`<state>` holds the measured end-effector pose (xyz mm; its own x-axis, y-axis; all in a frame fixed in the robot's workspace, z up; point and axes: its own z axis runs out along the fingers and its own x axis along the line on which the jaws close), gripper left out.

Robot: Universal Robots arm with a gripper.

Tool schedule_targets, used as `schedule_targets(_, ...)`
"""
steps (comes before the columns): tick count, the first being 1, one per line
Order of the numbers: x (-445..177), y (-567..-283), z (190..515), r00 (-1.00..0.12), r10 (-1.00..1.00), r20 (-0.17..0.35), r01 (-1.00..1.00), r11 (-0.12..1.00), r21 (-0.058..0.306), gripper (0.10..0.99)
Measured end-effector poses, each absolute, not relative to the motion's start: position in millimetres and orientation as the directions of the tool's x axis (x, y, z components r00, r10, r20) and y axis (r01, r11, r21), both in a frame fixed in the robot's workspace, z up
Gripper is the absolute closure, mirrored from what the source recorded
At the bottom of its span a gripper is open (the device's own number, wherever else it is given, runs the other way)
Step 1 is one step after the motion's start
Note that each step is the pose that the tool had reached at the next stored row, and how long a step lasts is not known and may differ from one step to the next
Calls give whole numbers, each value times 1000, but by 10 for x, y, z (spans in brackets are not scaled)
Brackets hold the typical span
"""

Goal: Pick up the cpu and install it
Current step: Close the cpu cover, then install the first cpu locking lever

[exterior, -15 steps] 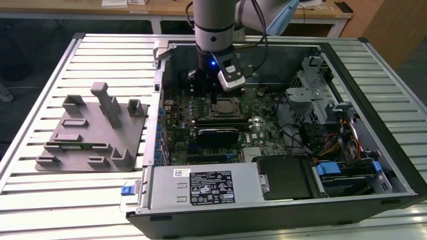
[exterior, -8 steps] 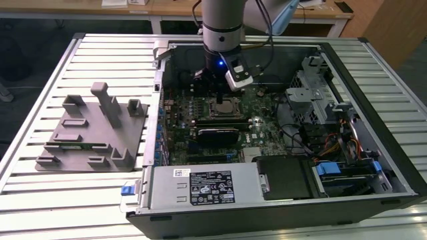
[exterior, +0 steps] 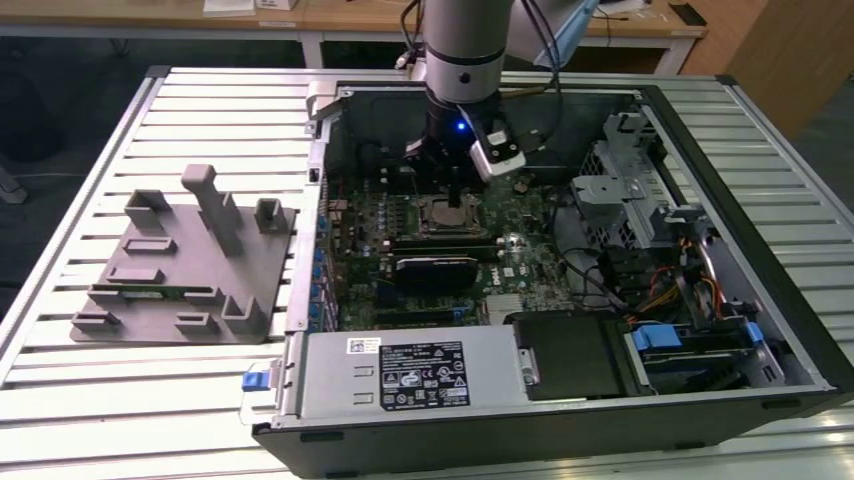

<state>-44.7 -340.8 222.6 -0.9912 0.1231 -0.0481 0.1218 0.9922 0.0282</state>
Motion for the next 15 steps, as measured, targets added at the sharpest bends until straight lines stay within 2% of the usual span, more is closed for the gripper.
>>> schedule_targets(15, -446, -3408, 2376, -991, 123, -48, 122, 992, 28, 980)
